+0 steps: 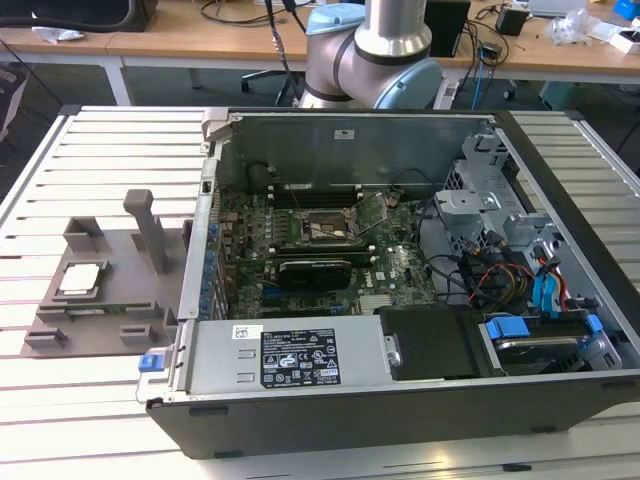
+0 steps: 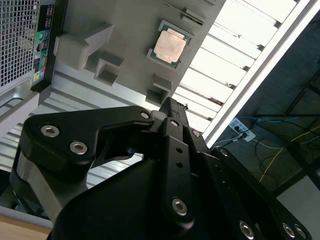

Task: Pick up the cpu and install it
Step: 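Pick up the cpu and move it towards the insertion slot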

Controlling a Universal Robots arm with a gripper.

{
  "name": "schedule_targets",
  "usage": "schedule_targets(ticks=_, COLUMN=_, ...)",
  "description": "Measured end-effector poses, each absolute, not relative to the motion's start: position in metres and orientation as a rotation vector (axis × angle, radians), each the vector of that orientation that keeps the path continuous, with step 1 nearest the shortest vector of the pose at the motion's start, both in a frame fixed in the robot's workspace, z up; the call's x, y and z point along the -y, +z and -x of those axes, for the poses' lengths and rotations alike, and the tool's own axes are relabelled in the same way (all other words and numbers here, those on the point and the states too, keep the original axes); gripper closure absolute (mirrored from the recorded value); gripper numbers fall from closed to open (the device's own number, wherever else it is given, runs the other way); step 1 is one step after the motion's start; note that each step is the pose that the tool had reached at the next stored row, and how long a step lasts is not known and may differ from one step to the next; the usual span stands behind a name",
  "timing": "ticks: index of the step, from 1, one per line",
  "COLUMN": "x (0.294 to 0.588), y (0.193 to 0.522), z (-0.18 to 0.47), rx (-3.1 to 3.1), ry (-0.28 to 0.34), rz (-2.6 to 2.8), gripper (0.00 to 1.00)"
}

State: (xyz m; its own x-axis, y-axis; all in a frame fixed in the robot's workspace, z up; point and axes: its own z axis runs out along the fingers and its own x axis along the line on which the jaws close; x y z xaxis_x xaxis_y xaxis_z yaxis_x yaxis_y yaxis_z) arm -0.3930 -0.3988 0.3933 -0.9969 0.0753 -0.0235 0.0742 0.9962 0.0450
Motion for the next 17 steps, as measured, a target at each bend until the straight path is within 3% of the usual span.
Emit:
schedule_targets(ticks=10, x=0.3989, y=0.3933, z=0.3936, rx=-3.113, ry=0.069, rz=-0.116, gripper=0.89)
schedule_targets(ticks=12, x=0.3988, y=0.3933, z=0.3937, rx=-3.114, ry=0.069, rz=-0.117, gripper=0.83)
schedule_targets(ticks=14, x=0.3988, y=0.3933, z=0.3938, rx=-3.113, ry=0.069, rz=-0.117, gripper=0.71)
schedule_targets(ticks=15, x=0.3989, y=0.3933, z=0.3939, rx=-3.113, ry=0.069, rz=-0.117, gripper=0.71)
schedule_targets(ticks=17, x=0.3989, y=0.3932, z=0.3940, rx=-3.113, ry=0.069, rz=-0.116, gripper=0.52)
